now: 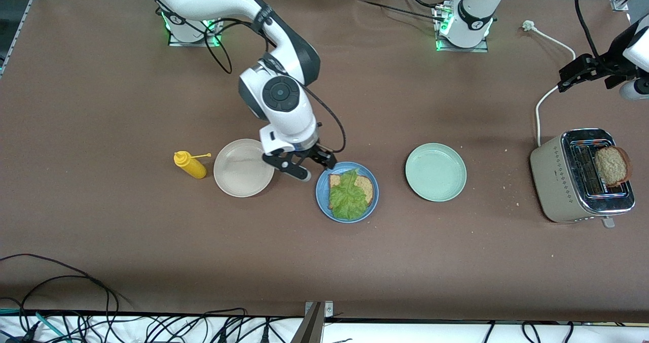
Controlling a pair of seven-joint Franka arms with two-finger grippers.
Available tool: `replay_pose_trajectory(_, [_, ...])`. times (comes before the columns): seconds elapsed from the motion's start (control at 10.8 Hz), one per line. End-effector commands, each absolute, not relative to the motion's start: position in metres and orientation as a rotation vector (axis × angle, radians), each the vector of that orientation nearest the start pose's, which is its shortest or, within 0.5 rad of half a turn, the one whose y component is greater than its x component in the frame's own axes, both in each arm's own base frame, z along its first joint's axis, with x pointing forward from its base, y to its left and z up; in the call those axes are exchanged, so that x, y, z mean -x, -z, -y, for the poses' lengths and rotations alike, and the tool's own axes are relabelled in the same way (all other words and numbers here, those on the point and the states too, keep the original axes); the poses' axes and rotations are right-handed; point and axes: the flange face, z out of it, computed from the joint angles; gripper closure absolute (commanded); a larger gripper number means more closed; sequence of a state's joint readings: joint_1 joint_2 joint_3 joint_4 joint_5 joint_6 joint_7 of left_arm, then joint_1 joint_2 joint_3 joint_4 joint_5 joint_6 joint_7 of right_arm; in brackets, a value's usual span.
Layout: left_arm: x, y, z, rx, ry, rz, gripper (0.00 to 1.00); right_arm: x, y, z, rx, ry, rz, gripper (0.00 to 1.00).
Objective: Make sandwich in blue plate with both arms
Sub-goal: 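Move the right gripper back to the yellow mustard bottle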
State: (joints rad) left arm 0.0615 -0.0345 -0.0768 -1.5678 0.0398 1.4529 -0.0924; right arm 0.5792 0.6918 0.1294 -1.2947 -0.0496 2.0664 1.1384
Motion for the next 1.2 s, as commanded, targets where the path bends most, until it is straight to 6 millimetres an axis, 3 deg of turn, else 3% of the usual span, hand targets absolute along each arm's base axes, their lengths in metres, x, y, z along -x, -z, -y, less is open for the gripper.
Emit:
replay_pose_trajectory(0.0, [-0.531, -0.641, 0.001, 3.068, -0.118, 0.115, 0.00, -0.585, -0.389, -0.410, 3.191, -0.064, -0.288, 0.00])
replay_pose_trajectory(0.28, [-0.531, -0.641, 0.001, 3.068, -0.120, 0.120, 0.00, -0.606, -0.429, -0.324, 3.259, -0.207, 0.236, 0.00])
replay_pose_trajectory(0.55, [-0.531, -0.641, 0.001, 3.068, -0.120, 0.120, 0.00, -0.627, -0.450, -0.201, 3.093, -0.368, 0.456, 0.00])
replay_pose_trajectory(0.74, [-0.531, -0.641, 0.001, 3.068, -0.122, 0.120, 0.00, -0.615, -0.465, -0.152, 3.074, -0.394, 0.450, 0.00])
replay_pose_trajectory(0.92, [-0.531, -0.641, 0.001, 3.068, -0.122, 0.120, 0.00, -0.589, -0.463, -0.102, 3.048, -0.387, 0.513, 0.00])
replay_pose_trajectory(1.11, [-0.531, -0.641, 0.001, 3.068, -0.122, 0.120, 0.00, -0.572, -0.444, -0.051, 3.000, -0.331, 0.639, 0.00])
